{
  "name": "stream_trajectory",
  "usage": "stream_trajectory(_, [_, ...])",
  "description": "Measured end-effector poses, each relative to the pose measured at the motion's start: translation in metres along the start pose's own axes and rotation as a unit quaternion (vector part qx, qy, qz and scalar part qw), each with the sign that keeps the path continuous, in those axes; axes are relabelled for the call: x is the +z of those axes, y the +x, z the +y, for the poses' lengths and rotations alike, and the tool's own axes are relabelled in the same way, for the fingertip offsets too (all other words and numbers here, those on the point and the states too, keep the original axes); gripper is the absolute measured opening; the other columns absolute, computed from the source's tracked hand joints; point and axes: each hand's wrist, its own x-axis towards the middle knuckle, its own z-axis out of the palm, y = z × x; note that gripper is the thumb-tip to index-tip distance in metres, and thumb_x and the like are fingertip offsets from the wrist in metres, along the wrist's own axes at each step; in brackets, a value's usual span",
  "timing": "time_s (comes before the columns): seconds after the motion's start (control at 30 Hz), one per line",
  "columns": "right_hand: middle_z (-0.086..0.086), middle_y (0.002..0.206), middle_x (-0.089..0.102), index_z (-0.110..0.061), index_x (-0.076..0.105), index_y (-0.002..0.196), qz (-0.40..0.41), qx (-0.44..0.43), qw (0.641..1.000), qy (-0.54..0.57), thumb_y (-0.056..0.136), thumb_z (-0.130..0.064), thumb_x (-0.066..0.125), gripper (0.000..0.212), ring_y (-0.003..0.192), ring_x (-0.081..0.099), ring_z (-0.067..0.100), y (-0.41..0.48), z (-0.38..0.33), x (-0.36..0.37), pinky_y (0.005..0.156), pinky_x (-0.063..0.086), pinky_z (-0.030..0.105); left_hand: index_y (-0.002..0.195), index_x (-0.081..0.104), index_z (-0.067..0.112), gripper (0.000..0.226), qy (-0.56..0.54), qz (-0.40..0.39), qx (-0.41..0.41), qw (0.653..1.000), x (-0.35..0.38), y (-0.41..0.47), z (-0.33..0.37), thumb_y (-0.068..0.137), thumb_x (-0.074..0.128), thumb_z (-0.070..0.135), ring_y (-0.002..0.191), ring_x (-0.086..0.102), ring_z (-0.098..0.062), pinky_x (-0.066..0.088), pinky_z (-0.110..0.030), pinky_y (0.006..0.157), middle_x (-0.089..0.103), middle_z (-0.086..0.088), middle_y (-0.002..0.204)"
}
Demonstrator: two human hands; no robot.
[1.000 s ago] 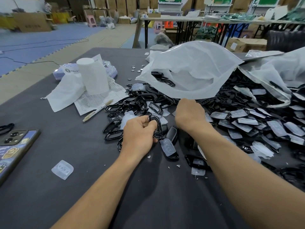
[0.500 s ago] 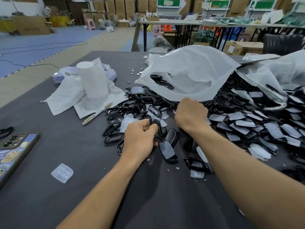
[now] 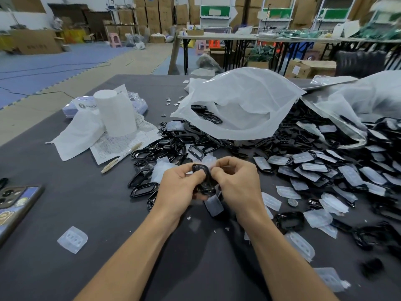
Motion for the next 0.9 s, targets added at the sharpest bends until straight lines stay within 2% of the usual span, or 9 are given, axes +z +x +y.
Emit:
stream_trajectory(0.13, [0.002,0.065,0.074,-0.018,0.076,0.068,0.027,0.031,0.997,0.060,0.085,-0.003,0.075,0.022,0.054,0.062,0.010,0.000,-0.004,-0.003,0.051,0.054,0.025,0.087,0.082,0.026,0.021,0.035,0.010,0.027,0.999,0.002,0.001,-0.002,0.096,0.066,0.015,0.063,0.071,-0.015,0.056,-0.026,0.054,0.079,-0.005,0.078])
stream_trajectory(0.23, [0.002,0.057,0.067,-0.014,0.075,0.072,0.044,0.066,0.988,0.131,0.088,0.000,0.073,0.021,0.046,0.055,0.009,-0.001,-0.007,0.000,0.046,0.046,0.020,0.084,0.081,0.024,0.021,0.030,0.045,0.039,0.998,0.005,0.000,-0.004,0.095,0.066,0.014,0.066,0.074,-0.017,0.057,-0.025,0.055,0.079,-0.007,0.078])
stream_trajectory(0.37, [-0.002,0.050,0.050,-0.011,0.066,0.076,0.048,0.134,0.952,0.272,0.095,0.003,0.066,0.024,0.037,0.038,0.007,0.002,-0.009,-0.006,0.037,0.032,0.017,0.074,0.080,0.020,0.029,-0.006,0.119,0.025,0.993,-0.002,0.005,-0.003,0.095,0.066,0.006,0.054,0.067,-0.016,0.053,-0.028,0.052,0.077,-0.005,0.071])
stream_trajectory(0.43, [0.002,0.053,0.055,-0.012,0.067,0.075,0.030,0.156,0.941,0.298,0.095,0.002,0.065,0.024,0.042,0.043,0.010,0.002,-0.010,-0.010,0.042,0.035,0.018,0.072,0.079,0.017,0.028,-0.008,0.132,0.017,0.991,-0.007,0.007,-0.002,0.094,0.067,0.006,0.053,0.067,-0.016,0.053,-0.033,0.057,0.077,-0.006,0.072])
stream_trajectory(0.53, [0.009,0.062,0.068,-0.011,0.066,0.081,0.002,0.176,0.936,0.305,0.096,-0.001,0.062,0.018,0.047,0.051,0.015,0.003,-0.010,-0.011,0.050,0.040,0.023,0.068,0.078,0.015,0.032,-0.012,0.111,0.018,0.994,-0.005,0.006,-0.002,0.094,0.066,0.002,0.053,0.068,-0.013,0.054,-0.024,0.048,0.076,-0.005,0.070])
stream_trajectory(0.63, [0.015,0.073,0.073,-0.008,0.062,0.086,-0.016,0.185,0.923,0.338,0.096,-0.002,0.059,0.012,0.051,0.056,0.019,0.004,-0.010,-0.012,0.047,0.041,0.022,0.071,0.077,0.011,0.028,-0.014,0.092,0.013,0.996,0.000,0.003,-0.002,0.093,0.066,-0.001,0.053,0.068,-0.014,0.052,-0.021,0.045,0.076,-0.007,0.069])
stream_trajectory(0.77, [0.016,0.076,0.073,-0.012,0.063,0.076,-0.033,0.204,0.908,0.363,0.101,-0.028,0.062,0.029,0.058,0.060,0.023,0.004,-0.010,-0.011,0.055,0.046,0.026,0.075,0.077,0.008,0.023,0.000,0.081,0.002,0.997,-0.002,0.005,-0.004,0.093,0.065,0.000,0.059,0.069,-0.019,0.054,-0.024,0.046,0.076,-0.013,0.073])
stream_trajectory(0.83, [0.009,0.072,0.068,-0.014,0.067,0.074,-0.026,0.190,0.924,0.331,0.098,-0.020,0.066,0.025,0.061,0.058,0.020,0.004,-0.008,-0.010,0.058,0.049,0.026,0.074,0.078,0.010,0.025,0.014,0.070,0.003,0.997,-0.001,0.006,-0.006,0.093,0.065,0.001,0.061,0.069,-0.022,0.057,-0.027,0.049,0.075,-0.015,0.072])
stream_trajectory(0.9, [0.008,0.071,0.061,-0.010,0.068,0.087,-0.038,0.154,0.937,0.313,0.092,0.003,0.066,0.015,0.060,0.051,0.017,0.002,-0.007,-0.008,0.060,0.051,0.023,0.074,0.080,0.020,0.029,0.033,0.067,0.010,0.997,-0.001,0.006,-0.008,0.094,0.066,0.003,0.057,0.068,-0.019,0.060,-0.031,0.052,0.074,-0.010,0.068])
